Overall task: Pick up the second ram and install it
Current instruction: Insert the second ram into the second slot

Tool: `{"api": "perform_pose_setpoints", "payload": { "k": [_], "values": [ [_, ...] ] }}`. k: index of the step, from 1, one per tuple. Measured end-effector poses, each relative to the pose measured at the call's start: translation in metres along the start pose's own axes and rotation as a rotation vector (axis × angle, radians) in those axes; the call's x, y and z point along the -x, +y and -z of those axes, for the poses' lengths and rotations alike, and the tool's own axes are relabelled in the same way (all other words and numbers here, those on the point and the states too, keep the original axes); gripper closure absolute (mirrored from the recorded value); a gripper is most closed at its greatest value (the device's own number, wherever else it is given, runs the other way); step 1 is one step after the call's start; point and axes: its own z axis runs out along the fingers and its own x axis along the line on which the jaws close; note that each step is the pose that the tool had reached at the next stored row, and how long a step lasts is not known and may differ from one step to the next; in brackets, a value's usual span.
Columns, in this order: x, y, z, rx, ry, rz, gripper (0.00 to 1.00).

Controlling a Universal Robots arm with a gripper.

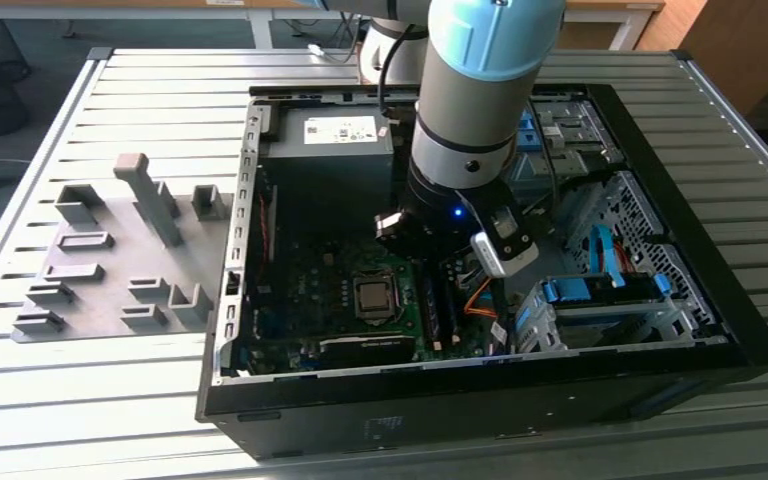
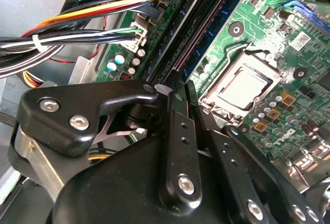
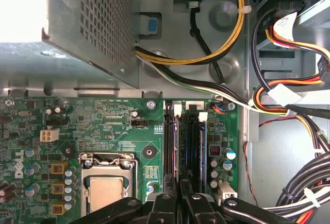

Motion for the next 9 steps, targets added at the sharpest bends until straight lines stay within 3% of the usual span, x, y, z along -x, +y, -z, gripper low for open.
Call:
{"api": "perform_pose_setpoints", "payload": {
  "k": [9],
  "values": [
    [0.0002, -0.0002, 0.0, 0.0004, -0.0007, -0.026, 0.86]
  ]
}}
